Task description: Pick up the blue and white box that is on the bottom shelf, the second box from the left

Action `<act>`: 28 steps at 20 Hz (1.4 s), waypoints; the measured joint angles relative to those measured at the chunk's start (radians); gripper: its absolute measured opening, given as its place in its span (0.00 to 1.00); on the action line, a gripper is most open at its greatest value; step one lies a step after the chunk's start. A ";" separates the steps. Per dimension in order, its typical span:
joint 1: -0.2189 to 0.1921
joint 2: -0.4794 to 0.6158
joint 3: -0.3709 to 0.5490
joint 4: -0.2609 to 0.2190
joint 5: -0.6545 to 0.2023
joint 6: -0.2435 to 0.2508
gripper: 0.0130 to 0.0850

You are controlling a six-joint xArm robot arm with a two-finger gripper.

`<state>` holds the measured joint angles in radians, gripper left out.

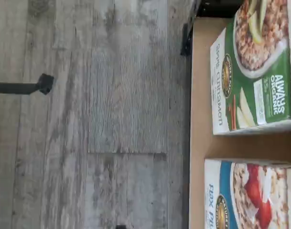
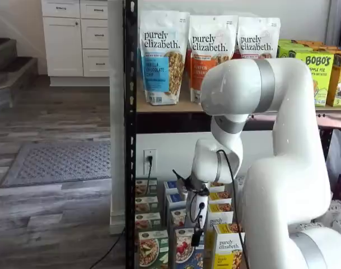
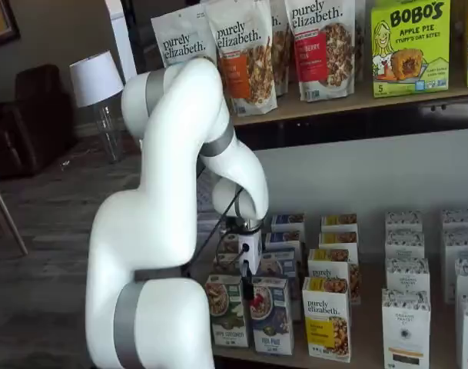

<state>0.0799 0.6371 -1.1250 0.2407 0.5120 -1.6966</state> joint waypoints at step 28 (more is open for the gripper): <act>0.006 0.108 -0.075 0.160 -0.146 -0.144 1.00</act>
<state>0.0861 0.7454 -1.2005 0.4012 0.3664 -1.8403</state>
